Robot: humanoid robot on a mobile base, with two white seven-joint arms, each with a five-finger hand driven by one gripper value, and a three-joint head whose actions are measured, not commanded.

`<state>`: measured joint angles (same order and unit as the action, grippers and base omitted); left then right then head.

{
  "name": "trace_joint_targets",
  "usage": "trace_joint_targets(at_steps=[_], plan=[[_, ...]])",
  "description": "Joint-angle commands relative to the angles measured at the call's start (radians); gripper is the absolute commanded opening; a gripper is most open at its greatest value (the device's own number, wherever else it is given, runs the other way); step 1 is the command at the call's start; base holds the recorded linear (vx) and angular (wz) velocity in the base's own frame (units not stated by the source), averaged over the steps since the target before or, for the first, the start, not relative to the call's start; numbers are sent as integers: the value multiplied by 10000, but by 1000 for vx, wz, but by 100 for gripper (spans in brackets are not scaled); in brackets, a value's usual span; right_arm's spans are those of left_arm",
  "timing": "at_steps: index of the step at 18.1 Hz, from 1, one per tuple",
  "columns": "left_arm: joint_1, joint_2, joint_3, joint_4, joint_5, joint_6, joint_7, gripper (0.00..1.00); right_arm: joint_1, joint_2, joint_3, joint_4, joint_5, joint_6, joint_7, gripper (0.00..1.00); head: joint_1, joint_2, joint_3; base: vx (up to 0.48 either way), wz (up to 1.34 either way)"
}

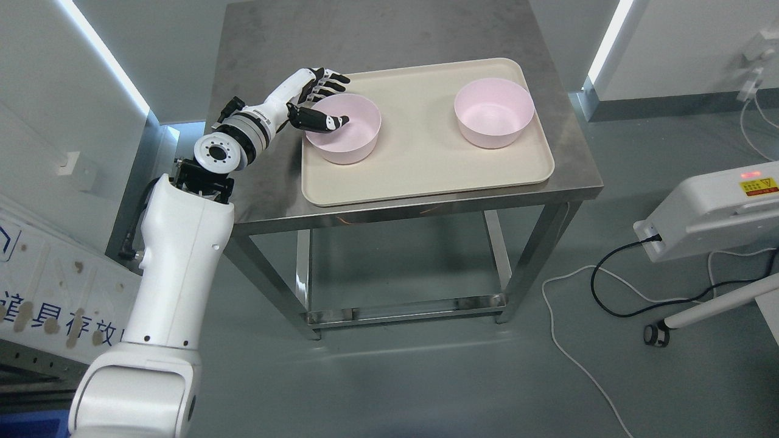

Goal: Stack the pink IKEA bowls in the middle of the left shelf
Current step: 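Grip the rim of the nearer pink bowl with the left hand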

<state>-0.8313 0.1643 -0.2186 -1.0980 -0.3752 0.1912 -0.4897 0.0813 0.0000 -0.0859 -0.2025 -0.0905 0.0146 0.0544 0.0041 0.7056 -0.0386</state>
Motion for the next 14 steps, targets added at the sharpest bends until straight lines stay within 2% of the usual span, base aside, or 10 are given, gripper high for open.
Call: trace_joint_targets(at_steps=[1, 3, 6, 10, 14], plan=[[-291, 14, -956, 764, -451, -314, -58, 47, 0, -175, 0, 0, 0, 8, 54, 100, 0, 0, 0, 0, 0], [-415, 29, -1188, 764, -451, -469, -58, 39, 0, -175, 0, 0, 0, 8, 70, 100, 0, 0, 0, 0, 0], [-477, 14, -1418, 764, -726, -653, -58, 34, 0, -175, 0, 0, 0, 8, 69, 100, 0, 0, 0, -2, 8], [-461, -92, -1434, 764, -1294, -1588, -58, 22, 0, -175, 0, 0, 0, 8, 70, 100, 0, 0, 0, -2, 15], [-507, -338, -1312, 764, -1295, -1819, -58, 12, 0, -175, 0, 0, 0, 8, 70, 100, 0, 0, 0, -4, 51]])
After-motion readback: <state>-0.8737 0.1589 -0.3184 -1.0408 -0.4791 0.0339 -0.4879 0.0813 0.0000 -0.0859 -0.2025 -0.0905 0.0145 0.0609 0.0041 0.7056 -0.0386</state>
